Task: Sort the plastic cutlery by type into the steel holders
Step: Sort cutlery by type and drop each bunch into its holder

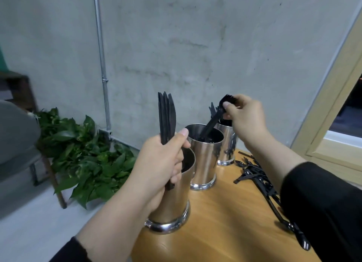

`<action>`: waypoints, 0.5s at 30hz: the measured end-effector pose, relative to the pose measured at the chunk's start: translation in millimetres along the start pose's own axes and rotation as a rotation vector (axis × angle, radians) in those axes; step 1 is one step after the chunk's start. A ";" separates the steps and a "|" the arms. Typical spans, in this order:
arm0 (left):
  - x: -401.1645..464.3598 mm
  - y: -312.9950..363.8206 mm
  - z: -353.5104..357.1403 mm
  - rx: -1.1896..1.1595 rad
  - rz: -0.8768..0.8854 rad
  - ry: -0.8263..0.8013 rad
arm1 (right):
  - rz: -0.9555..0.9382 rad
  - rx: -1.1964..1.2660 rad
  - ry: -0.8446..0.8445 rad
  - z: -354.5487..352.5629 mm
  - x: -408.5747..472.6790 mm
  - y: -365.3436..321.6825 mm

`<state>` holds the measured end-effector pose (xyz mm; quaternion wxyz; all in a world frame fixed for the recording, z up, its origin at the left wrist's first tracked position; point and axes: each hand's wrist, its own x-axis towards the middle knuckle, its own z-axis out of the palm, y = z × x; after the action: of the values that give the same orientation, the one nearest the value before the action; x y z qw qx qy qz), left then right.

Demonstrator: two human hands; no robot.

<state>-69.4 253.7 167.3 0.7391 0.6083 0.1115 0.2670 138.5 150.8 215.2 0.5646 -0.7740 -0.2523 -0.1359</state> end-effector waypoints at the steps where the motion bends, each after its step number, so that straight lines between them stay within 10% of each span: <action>1: -0.1 1.3 -2.5 -0.002 0.001 0.000 | 0.012 -0.031 -0.023 10.6 5.9 7.7; 7: 0.6 6.3 -5.8 -0.001 -0.029 -0.078 | -0.022 -0.449 -0.262 30.3 4.3 30.8; 10: 2.9 6.1 -1.3 0.005 -0.065 -0.136 | -0.054 -0.145 -0.157 4.4 -8.3 7.4; 15: 2.9 2.1 22.0 -0.021 -0.153 -0.274 | 0.080 0.344 -0.773 -34.6 -48.5 -29.1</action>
<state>-56.7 237.0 175.0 0.7720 0.6209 0.0528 0.1254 84.7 113.5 225.9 0.5542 -0.6719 -0.4340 0.2304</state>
